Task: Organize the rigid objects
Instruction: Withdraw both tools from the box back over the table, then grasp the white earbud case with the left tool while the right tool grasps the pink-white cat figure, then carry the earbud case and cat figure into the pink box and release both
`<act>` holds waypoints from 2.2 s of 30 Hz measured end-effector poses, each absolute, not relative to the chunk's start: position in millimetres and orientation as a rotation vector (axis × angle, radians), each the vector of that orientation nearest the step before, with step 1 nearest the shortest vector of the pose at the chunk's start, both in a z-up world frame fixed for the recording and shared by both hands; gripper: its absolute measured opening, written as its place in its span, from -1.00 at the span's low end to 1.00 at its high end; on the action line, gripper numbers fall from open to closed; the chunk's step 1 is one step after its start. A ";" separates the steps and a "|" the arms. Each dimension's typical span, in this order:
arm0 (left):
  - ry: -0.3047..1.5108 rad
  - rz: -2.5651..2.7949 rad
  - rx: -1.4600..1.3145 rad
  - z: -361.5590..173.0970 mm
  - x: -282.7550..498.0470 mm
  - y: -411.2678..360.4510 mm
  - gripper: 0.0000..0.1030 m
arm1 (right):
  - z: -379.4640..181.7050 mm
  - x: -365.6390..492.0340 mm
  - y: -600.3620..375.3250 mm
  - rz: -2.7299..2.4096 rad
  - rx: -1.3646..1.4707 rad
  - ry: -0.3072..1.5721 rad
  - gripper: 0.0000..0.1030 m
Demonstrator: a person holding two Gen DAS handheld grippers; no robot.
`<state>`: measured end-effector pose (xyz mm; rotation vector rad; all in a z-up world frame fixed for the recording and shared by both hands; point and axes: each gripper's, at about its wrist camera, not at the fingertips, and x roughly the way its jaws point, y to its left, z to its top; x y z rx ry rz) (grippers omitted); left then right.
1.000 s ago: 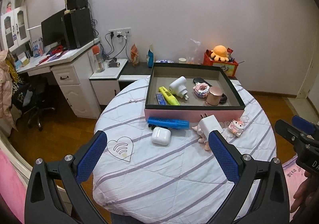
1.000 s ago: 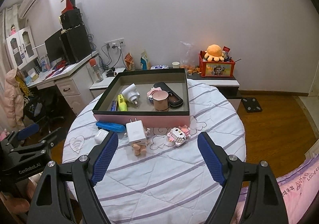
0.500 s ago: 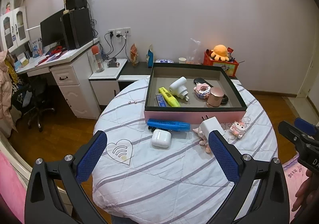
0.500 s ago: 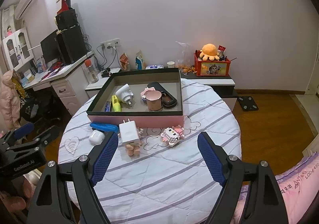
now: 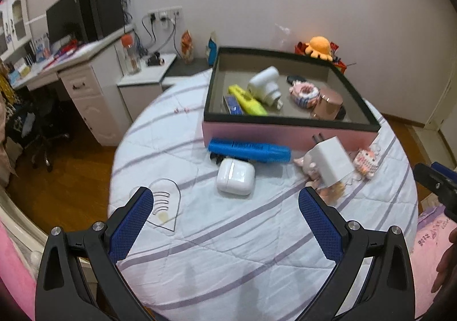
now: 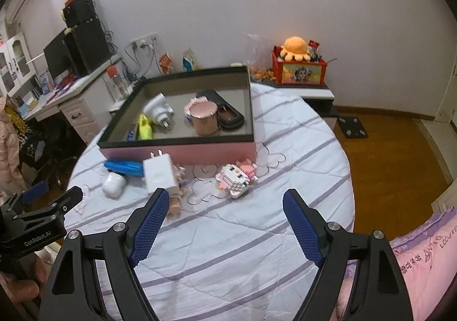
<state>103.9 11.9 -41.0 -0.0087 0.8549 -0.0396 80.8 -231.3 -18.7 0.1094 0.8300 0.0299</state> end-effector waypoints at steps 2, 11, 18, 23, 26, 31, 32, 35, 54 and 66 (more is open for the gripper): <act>0.873 -0.035 -0.008 -53.6 112.5 13.9 0.99 | -24.1 84.8 -233.2 0.022 0.112 0.844 0.62; 0.931 -0.051 0.004 -92.8 149.3 13.5 0.99 | -57.0 115.8 -240.1 -0.013 0.116 0.928 0.62; 0.962 -0.067 0.017 -114.3 173.5 11.9 0.99 | -84.4 143.3 -242.8 -0.016 0.122 0.993 0.62; 0.954 -0.073 0.027 -116.1 182.4 10.4 0.99 | -95.0 158.3 -242.3 -0.009 0.125 1.018 0.62; 0.954 -0.071 0.044 -116.5 187.2 7.1 0.93 | -100.0 165.3 -242.7 -0.005 0.128 1.030 0.61; 0.946 -0.077 0.060 -115.3 189.4 3.5 0.67 | -104.7 171.6 -239.0 -0.003 0.100 1.030 0.61; 0.943 -0.077 0.061 -114.7 189.5 2.8 0.61 | -105.1 172.6 -237.8 -0.004 0.092 1.027 0.61; 0.939 -0.086 0.061 -113.5 188.1 0.5 0.37 | -106.2 172.9 -231.8 -0.006 0.056 1.019 0.61; 0.932 -0.125 0.019 -102.9 170.7 5.4 -0.12 | -93.1 156.5 -231.8 0.021 0.052 0.962 0.16; 0.891 -0.137 -0.014 -68.5 155.4 18.7 -0.12 | -66.2 139.7 -231.5 0.039 0.061 0.904 0.16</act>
